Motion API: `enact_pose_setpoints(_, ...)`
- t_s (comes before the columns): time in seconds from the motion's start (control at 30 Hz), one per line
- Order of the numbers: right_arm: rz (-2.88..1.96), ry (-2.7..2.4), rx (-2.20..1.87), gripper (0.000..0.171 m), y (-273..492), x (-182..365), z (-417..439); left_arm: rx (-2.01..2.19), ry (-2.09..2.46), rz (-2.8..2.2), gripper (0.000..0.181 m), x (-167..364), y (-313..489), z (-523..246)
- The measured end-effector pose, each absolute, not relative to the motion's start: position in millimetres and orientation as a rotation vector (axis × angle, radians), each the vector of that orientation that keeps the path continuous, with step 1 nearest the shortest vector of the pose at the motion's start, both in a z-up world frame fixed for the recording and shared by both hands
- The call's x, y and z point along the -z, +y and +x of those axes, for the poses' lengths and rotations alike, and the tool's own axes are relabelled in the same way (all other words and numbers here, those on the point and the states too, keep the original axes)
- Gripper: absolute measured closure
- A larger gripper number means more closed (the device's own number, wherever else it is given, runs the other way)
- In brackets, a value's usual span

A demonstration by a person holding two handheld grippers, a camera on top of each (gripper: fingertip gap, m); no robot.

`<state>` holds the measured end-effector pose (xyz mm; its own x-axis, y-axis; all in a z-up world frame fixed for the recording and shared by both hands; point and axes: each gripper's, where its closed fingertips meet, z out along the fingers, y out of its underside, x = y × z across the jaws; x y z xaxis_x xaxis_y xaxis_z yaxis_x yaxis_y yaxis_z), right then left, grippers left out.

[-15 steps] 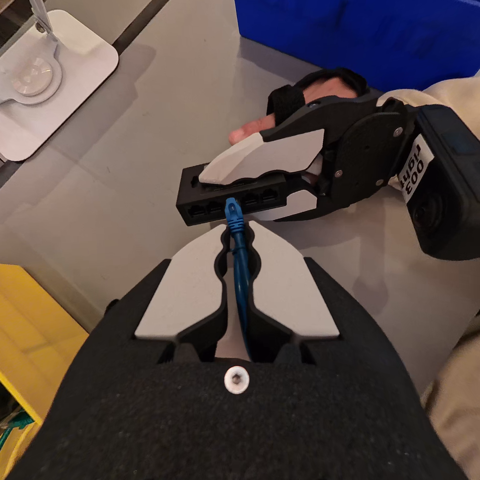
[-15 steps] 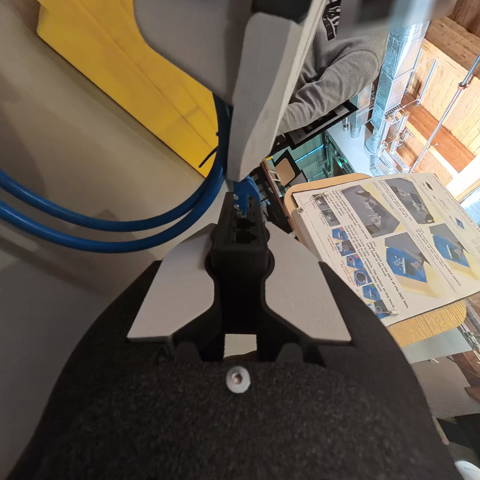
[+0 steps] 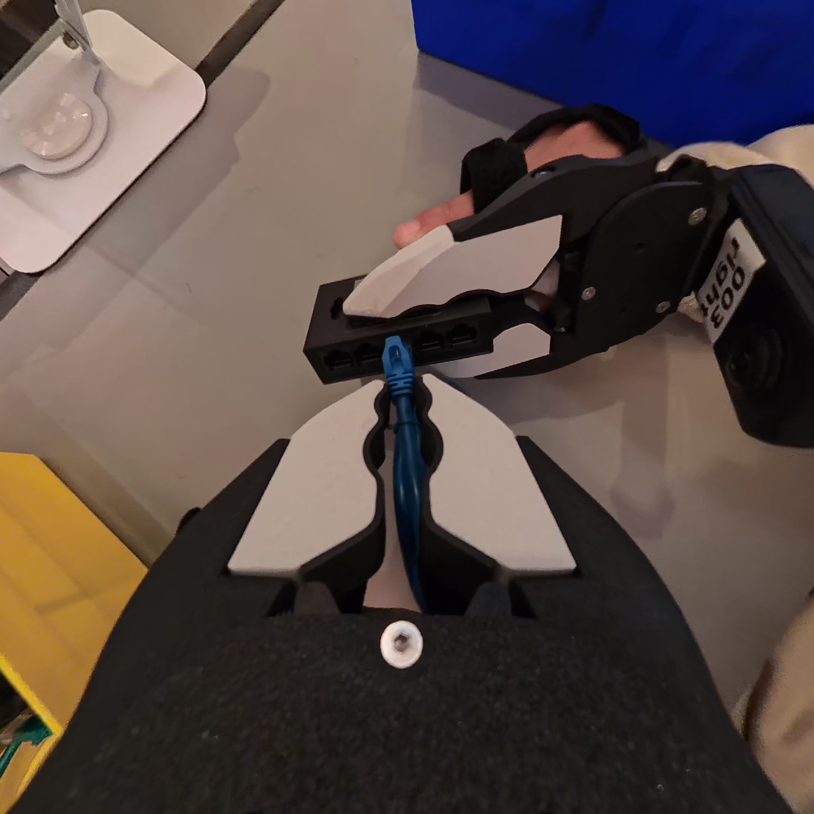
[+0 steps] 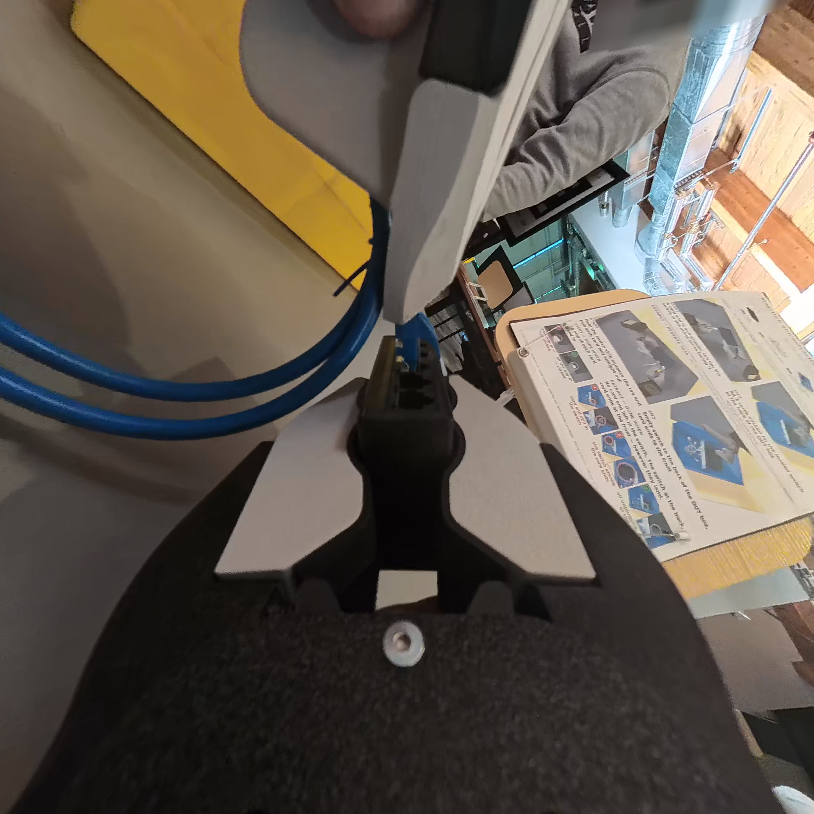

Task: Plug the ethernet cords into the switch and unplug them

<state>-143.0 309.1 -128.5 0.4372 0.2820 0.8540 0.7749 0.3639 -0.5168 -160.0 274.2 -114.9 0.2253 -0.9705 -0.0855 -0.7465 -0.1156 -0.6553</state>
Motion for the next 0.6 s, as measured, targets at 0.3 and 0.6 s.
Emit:
enact_pose_setpoints(0.3,-1.075,-1.115,0.378,0.141,290.5,112.2,-155.8,0.606,1.518,-1.882,0.167,96.2,243.3,-176.5)
enact_pose_setpoints(0.6,-1.145,-1.056,0.413,0.141,304.8,113.1,-135.4,0.857,1.027,-1.836,0.147,102.0,174.9,-280.2)
